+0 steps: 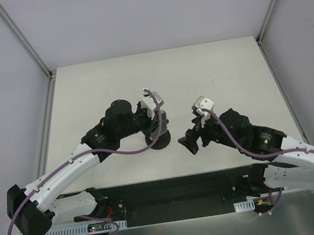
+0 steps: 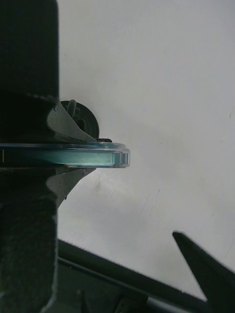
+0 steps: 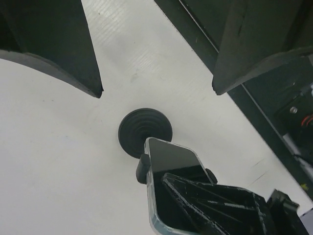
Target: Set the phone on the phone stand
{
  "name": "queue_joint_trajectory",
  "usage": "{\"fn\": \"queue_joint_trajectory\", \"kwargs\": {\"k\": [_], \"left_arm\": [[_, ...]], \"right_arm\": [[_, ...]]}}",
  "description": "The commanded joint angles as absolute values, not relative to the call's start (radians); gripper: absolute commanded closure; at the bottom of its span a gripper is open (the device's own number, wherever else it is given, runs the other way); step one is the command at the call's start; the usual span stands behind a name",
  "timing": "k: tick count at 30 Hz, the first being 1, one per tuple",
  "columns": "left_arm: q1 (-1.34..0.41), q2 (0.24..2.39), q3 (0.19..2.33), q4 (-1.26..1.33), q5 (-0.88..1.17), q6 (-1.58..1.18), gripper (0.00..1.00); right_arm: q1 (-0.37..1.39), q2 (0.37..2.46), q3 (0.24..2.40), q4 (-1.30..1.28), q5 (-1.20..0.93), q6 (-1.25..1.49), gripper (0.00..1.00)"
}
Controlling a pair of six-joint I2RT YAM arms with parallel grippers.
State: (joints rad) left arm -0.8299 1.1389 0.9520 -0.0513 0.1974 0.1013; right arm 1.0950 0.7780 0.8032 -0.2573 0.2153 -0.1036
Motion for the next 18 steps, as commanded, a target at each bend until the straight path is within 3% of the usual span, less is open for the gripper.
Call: {"fn": "queue_joint_trajectory", "kwargs": {"k": [1,7,18], "left_arm": [[-0.838,1.043,0.937,-0.083,0.481,0.120,1.00],[-0.838,1.025,0.930,-0.084,0.682,0.127,1.00],[-0.838,0.983,0.913,-0.078,0.688,0.103,1.00]], "right_arm": [[1.029,0.741,0.726,-0.097,-0.126,-0.274,0.03],[0.959,0.865,0.707,0.035,-0.422,-0.316,0.01],[0.950,1.034,0.755,0.169,-0.476,-0.246,0.32]]}}
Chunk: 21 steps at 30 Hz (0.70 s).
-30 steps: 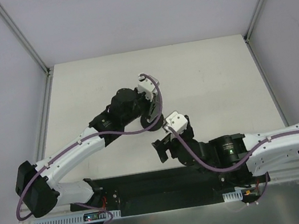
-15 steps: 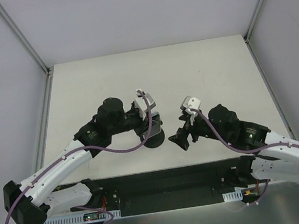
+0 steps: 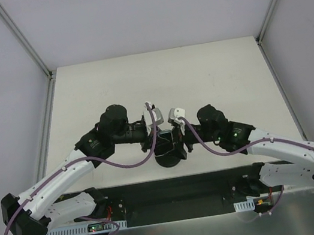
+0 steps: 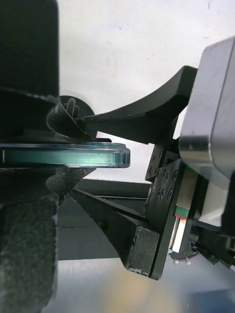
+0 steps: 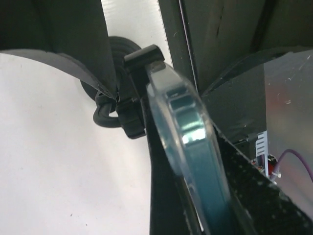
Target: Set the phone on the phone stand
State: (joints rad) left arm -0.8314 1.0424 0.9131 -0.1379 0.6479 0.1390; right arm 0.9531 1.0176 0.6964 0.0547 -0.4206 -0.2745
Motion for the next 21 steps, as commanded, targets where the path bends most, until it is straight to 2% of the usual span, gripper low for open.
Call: {"fn": "queue_joint_trajectory", "kwargs": {"k": [1,2,3,4,5,8,10,11,15,18,20,21], "left_arm": [[-0.838,0.971,0.914,-0.078,0.585,0.094,1.00],[-0.838,0.968,0.916,-0.078,0.512,0.054,1.00],[-0.838,0.950,0.919,-0.084,0.439,0.031,1.00],[-0.838,0.939,0.922,-0.090,0.273,0.011,1.00],[-0.838,0.918,0.923,-0.101,0.185,-0.038,1.00],[-0.836,0.882,0.939,-0.172,-0.148,-0.136,1.00],[-0.836,0.870,0.957,-0.228,-0.233,-0.150,1.00],[-0.833,0.867,0.969,-0.260,-0.361,-0.205,1.00],[-0.810,0.893,1.070,-0.445,-0.648,-0.316,1.00],[-0.725,0.899,1.113,-0.572,-0.780,-0.380,1.00],[-0.620,0.875,1.132,-0.674,-0.749,-0.467,1.00],[-0.515,0.867,1.147,-0.708,-0.730,-0.495,1.00]], "right_arm": [[0.950,1.032,0.758,0.164,-0.462,-0.238,0.30],[0.951,1.026,0.758,0.150,-0.440,-0.221,0.19],[0.951,1.003,0.756,0.138,-0.366,-0.209,0.12],[0.950,0.985,0.753,0.105,-0.321,-0.198,0.03],[0.951,0.942,0.736,0.092,-0.233,-0.181,0.00],[0.950,0.829,0.700,0.048,-0.061,-0.143,0.03],[0.943,0.775,0.667,0.020,-0.026,-0.137,0.03],[0.945,0.729,0.660,0.011,-0.006,-0.130,0.03],[0.940,0.670,0.664,-0.064,0.048,-0.121,0.03],[0.942,0.663,0.669,-0.090,0.029,-0.117,0.03],[0.940,0.669,0.672,-0.092,0.017,-0.109,0.03],[0.940,0.670,0.670,-0.092,0.014,-0.106,0.03]]}}
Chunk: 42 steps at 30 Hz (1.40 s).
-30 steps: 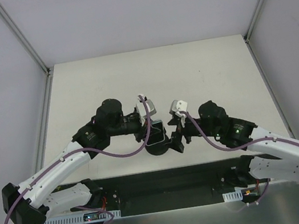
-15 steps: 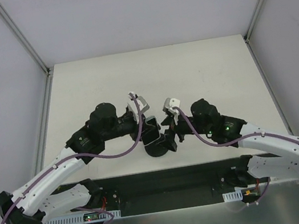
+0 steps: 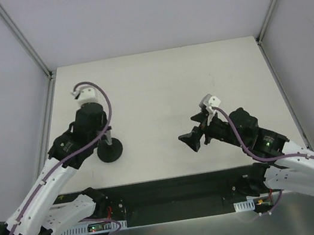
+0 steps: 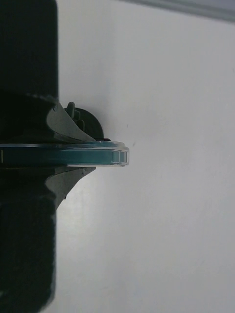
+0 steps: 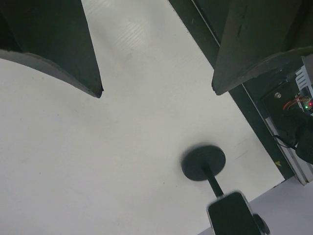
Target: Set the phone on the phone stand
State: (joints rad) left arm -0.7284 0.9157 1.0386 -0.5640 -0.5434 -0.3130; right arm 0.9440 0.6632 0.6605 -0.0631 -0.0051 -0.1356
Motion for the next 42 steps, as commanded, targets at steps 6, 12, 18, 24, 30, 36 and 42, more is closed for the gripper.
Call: {"fn": "queue_joint_trajectory", "kwargs": {"k": [6,12,18,24,30,36,42], "left_arm": [[-0.367,0.920,1.247,-1.067,-0.958,-0.768,1.00],[-0.203,0.937,1.240,-1.204,-1.075,-0.974,1.00],[0.023,1.015,1.235,-1.201,-1.129,-1.086,1.00],[0.145,1.120,1.273,-1.218,-1.126,-1.186,1.00],[0.164,1.140,1.301,-1.226,-1.134,-1.285,1.00],[0.164,1.176,1.310,-1.250,-1.207,-1.296,1.00],[0.164,1.195,1.289,-1.322,-1.272,-1.396,1.00]], "right_arm": [[0.942,0.696,0.678,-0.092,-0.023,-0.101,0.03],[0.942,0.709,0.672,-0.089,-0.041,-0.092,0.04],[0.942,0.689,0.650,-0.089,-0.043,-0.086,0.04],[0.940,0.680,0.655,-0.124,-0.043,-0.086,0.03],[0.940,0.663,0.649,-0.129,-0.020,-0.089,0.03],[0.940,0.698,0.664,-0.140,-0.035,-0.084,0.04],[0.940,0.712,0.666,-0.132,-0.034,-0.084,0.03]]}}
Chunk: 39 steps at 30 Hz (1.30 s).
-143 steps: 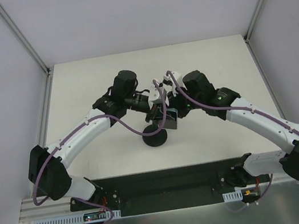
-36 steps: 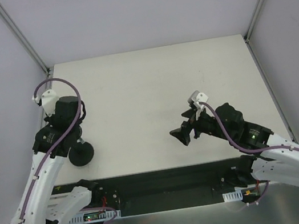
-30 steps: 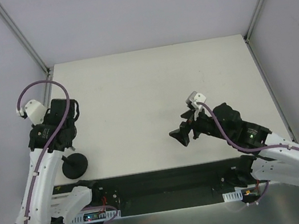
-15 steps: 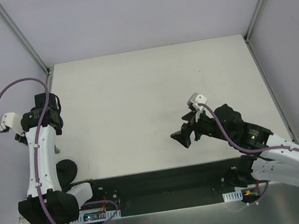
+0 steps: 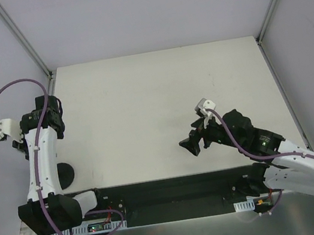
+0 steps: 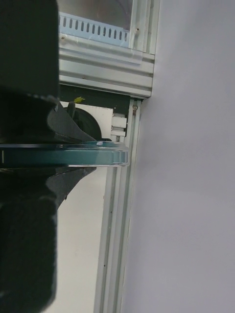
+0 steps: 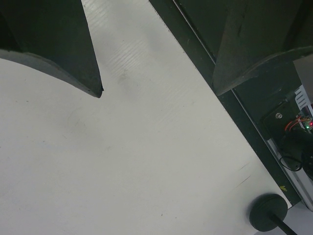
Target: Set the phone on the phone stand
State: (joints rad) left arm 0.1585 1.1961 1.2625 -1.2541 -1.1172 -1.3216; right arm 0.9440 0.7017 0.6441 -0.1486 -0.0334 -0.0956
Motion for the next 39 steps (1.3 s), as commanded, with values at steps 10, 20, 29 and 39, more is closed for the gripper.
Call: {"fn": "queue_joint_trajectory", "kwargs": {"k": [10,20,29,39], "left_arm": [[0.164,1.232,1.266,-1.321,-1.253,-1.417,1.00],[0.163,1.238,1.310,-1.319,-1.226,-1.361,0.01],[0.163,1.063,1.545,-1.151,-0.890,-1.091,0.01],[0.132,0.852,1.247,0.216,0.906,-0.787,0.01]], "right_arm": [[0.940,0.719,0.658,-0.129,-0.041,-0.077,0.04],[0.940,0.739,0.664,-0.137,-0.051,-0.075,0.03],[0.940,0.767,0.693,-0.137,-0.040,-0.075,0.03],[0.940,0.720,0.843,-0.460,0.728,0.095,0.03]]}}
